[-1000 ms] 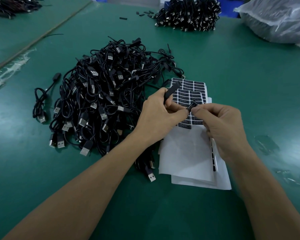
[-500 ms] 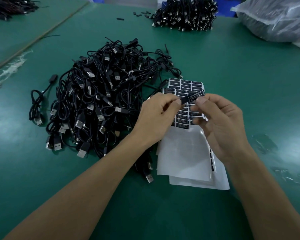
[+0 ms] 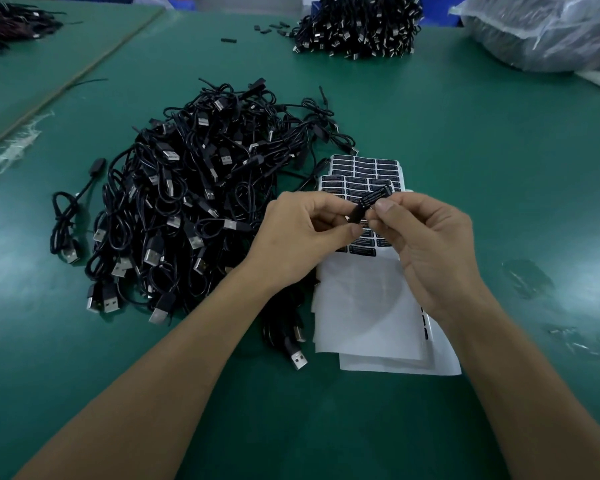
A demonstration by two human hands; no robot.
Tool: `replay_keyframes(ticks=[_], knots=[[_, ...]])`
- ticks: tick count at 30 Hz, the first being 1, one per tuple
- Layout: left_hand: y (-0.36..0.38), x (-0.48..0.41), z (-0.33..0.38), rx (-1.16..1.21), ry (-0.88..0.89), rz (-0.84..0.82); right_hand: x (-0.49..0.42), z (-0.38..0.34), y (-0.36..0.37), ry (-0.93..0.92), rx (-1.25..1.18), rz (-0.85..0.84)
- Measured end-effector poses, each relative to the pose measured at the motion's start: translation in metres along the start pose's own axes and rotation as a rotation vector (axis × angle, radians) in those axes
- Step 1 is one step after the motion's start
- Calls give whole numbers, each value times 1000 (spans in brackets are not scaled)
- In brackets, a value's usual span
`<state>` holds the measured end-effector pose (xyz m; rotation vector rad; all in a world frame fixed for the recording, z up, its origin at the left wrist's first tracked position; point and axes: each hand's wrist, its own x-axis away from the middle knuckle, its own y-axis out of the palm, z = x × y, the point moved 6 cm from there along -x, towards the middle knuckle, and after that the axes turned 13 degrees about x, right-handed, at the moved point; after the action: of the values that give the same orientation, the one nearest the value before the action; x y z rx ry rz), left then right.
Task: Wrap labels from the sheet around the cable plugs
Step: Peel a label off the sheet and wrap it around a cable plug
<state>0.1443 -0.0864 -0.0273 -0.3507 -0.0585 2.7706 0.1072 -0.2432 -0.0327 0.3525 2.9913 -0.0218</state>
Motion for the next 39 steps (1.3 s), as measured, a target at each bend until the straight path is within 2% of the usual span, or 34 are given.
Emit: replay_keyframes(ticks=[4,10,22,39], knots=[[-1,-1,-2,-47,-24,-1,0,-1,2,-4,4,-19],[-5,-4,-6,46,-49,53,1,4,1,36,104,2],[-2,-4,-9,15,-59,-24,0,5,1,36,140,8],[0,-3,-10,10,-67,-19,1,0,0,-9,300,86]])
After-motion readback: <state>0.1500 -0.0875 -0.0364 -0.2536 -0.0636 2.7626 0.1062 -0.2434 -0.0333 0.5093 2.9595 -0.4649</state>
